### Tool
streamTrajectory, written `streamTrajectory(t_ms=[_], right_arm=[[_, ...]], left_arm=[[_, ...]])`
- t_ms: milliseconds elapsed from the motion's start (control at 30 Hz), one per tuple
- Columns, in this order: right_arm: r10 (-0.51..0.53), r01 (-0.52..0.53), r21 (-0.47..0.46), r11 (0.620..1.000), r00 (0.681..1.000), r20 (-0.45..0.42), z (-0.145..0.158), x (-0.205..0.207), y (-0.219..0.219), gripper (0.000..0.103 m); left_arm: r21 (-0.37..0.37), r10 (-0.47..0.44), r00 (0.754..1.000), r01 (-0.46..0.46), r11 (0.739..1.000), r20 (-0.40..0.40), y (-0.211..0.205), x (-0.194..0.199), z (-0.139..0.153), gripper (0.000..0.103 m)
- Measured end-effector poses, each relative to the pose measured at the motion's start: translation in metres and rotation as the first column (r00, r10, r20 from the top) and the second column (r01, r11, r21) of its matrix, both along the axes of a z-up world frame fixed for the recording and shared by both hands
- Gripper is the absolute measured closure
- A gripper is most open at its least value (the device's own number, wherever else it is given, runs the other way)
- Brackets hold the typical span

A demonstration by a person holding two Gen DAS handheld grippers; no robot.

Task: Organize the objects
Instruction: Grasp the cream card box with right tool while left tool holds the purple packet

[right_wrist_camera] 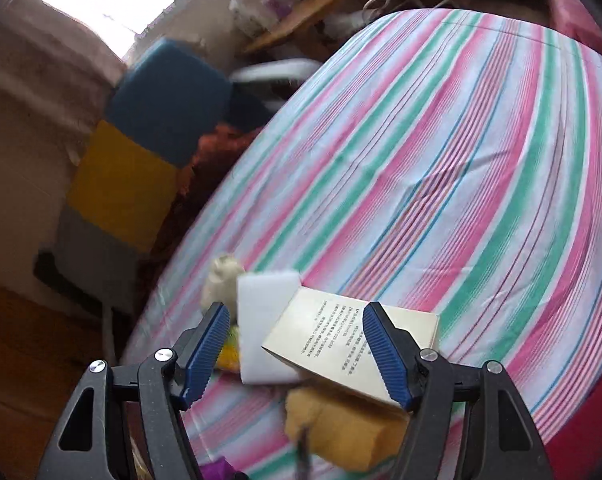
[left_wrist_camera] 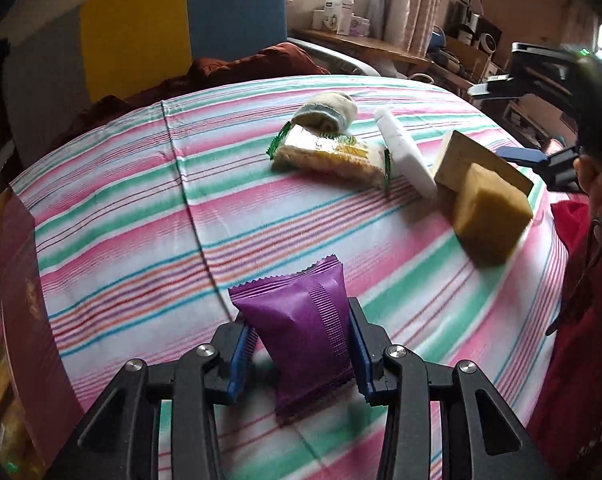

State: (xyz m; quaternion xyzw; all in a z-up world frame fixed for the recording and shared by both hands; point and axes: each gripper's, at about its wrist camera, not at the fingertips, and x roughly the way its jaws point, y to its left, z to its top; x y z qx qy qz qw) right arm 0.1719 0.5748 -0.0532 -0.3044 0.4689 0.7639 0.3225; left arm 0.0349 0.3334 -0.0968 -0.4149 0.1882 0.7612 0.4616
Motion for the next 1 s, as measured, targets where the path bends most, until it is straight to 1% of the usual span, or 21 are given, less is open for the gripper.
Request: streamTrajectory(t_ms=[33,67,133,167,200,300,333,367,400,433,467,500,567,600,633,667,700,733,767,867,1000], right_arm=[[0.066,-0.067,0.019,0.998,0.996,0.064,0.004,-0.008,0.0,0.033],[0.139,-0.145,0.044,0.988,0.982,0.129,0.01,-0.016,0.0,0.033],[0.203,-0.229,0.099,0.968,0.954,0.221,0.02,-0.025,-0.001,0.032],[0.241,-0.282,0.12,0.952,0.931,0.275,0.022,-0.031,-0.002,0.032],[0.288,-0.341,0.12,0.932,0.902,0.322,0.021,-0.035,0.0,0.03],[0.402,-0.474,0.075,0.877,0.811,0.425,0.006,-0.051,-0.002,0.026],[0.428,-0.503,0.053,0.862,0.781,0.455,-0.003,-0.054,-0.003,0.025],[0.453,-0.533,0.027,0.845,0.743,0.492,-0.012,-0.058,-0.006,0.025],[0.457,-0.549,0.025,0.835,0.719,0.524,-0.017,-0.061,-0.007,0.022],[0.458,-0.563,0.019,0.826,0.69,0.56,-0.023,-0.064,-0.008,0.022],[0.458,-0.567,0.014,0.824,0.68,0.573,-0.028,-0.066,-0.007,0.021],[0.463,-0.567,0.01,0.824,0.682,0.566,-0.03,-0.067,-0.006,0.018],[0.475,-0.558,-0.013,0.83,0.695,0.54,-0.036,-0.067,-0.003,0.019],[0.486,-0.551,-0.04,0.833,0.697,0.528,-0.042,-0.066,-0.002,0.02],[0.493,-0.544,-0.061,0.837,0.7,0.517,-0.046,-0.064,0.0,0.026],[0.49,-0.533,-0.066,0.844,0.714,0.501,-0.046,-0.061,0.002,0.029],[0.482,-0.523,-0.062,0.85,0.726,0.491,-0.045,-0.058,0.004,0.037],[0.474,-0.508,-0.063,0.859,0.741,0.475,-0.044,-0.054,0.007,0.048],[0.462,-0.488,-0.071,0.87,0.757,0.461,-0.045,-0.049,0.011,0.048],[0.451,-0.453,-0.102,0.886,0.786,0.422,-0.049,-0.039,0.018,0.05],[0.452,-0.437,-0.135,0.889,0.797,0.4,-0.054,-0.032,0.022,0.049]], left_arm=[[0.003,-0.001,1.0,0.001,1.0,0.004,-0.002,0.0,0.0,0.06],[0.006,-0.002,1.0,0.002,1.0,0.01,-0.003,-0.001,0.0,0.06],[0.012,-0.001,1.0,0.0,1.0,0.017,-0.005,-0.001,0.0,0.06],[0.014,0.0,1.0,-0.001,1.0,0.017,-0.005,0.001,0.0,0.06],[0.017,0.002,1.0,-0.003,1.0,0.018,-0.005,0.001,0.0,0.06],[0.025,0.005,1.0,-0.005,1.0,0.023,-0.005,0.001,0.0,0.06],[0.026,0.003,1.0,-0.004,1.0,0.025,-0.005,0.0,0.0,0.06],[0.028,0.004,1.0,-0.004,1.0,0.027,-0.006,0.0,0.0,0.06],[0.029,0.003,1.0,-0.004,1.0,0.029,-0.007,-0.001,0.0,0.06],[0.029,0.003,1.0,-0.004,1.0,0.03,-0.007,-0.001,0.0,0.06],[0.03,0.003,1.0,-0.004,1.0,0.03,-0.008,-0.001,0.0,0.06],[0.031,0.003,1.0,-0.004,1.0,0.028,-0.008,-0.001,-0.001,0.06],[0.031,0.002,1.0,-0.002,1.0,0.022,-0.008,0.0,-0.001,0.059],[0.033,0.002,1.0,-0.003,0.999,0.019,-0.008,0.001,-0.001,0.059],[0.033,0.003,1.0,-0.004,0.999,0.018,-0.008,0.001,-0.002,0.059],[0.033,0.004,1.0,-0.004,0.999,0.016,-0.008,0.001,-0.002,0.059],[0.033,0.003,1.0,-0.004,0.999,0.01,-0.008,0.002,-0.002,0.059],[0.033,0.002,1.0,-0.003,0.999,0.004,-0.008,0.002,-0.002,0.058],[0.033,0.003,1.0,-0.003,0.999,-0.007,-0.007,0.004,-0.002,0.058],[0.036,0.009,1.0,-0.008,0.999,-0.02,-0.007,0.005,-0.003,0.058],[0.041,0.013,1.0,-0.012,0.999,-0.023,-0.007,0.005,-0.004,0.058]])
